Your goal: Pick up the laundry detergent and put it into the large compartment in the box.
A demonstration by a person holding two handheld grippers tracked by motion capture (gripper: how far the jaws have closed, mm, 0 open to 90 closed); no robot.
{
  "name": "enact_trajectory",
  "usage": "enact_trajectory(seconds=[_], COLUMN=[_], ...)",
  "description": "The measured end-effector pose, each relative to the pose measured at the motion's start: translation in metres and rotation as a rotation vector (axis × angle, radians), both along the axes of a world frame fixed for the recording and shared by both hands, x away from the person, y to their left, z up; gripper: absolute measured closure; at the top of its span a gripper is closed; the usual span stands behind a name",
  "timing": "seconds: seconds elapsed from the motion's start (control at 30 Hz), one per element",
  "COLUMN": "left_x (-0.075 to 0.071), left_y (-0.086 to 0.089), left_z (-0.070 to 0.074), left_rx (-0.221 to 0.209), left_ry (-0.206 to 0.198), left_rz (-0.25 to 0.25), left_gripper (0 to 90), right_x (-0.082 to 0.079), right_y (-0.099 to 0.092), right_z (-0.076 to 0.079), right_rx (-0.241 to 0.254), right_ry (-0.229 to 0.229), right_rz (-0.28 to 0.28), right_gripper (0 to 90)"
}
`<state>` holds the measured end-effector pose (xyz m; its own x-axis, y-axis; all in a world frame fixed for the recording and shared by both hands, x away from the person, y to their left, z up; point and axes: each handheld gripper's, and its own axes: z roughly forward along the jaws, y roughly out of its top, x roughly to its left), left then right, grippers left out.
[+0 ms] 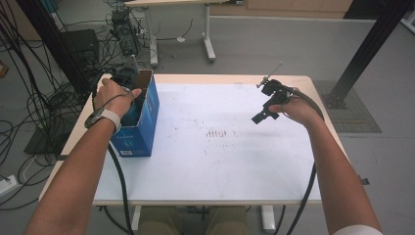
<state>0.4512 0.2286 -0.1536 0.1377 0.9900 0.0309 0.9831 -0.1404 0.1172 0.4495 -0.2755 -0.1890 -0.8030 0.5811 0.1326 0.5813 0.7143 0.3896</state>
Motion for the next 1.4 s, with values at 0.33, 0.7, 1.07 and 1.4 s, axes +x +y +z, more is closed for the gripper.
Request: enact_trajectory(seconds=[0.33, 0.7, 1.07, 1.4], left_x=[-0.0001, -0.0019, -0.0025, -0.0027], left_y=[-0.0007, 0.0005, 0.0009, 0.0021], left_z=[0.0001, 0.0, -0.0004, -0.0007], left_rx=[0.004, 0.003, 0.001, -0.001], left_ry=[0.003, -0.003, -0.004, -0.006], left_rz=[0.0, 0.0, 0.001, -0.001], left_gripper=[37.1, 37.1, 37.1, 37.1], right_x=[-0.0004, -0.0007, -0.0009, -0.0014], right_y=[-0.0016, -0.0024, -0.0028, -0.003], right_z=[0.0, 0.0003, 0.0002, 0.0005], right_rx=[0.003, 0.004, 0.007, 0.006], right_ry=[-0.003, -0.003, -0.002, -0.001], right_rz=[0.001, -0.002, -0.003, -0.006], right_gripper=[11.3, 11.3, 11.3, 11.3])
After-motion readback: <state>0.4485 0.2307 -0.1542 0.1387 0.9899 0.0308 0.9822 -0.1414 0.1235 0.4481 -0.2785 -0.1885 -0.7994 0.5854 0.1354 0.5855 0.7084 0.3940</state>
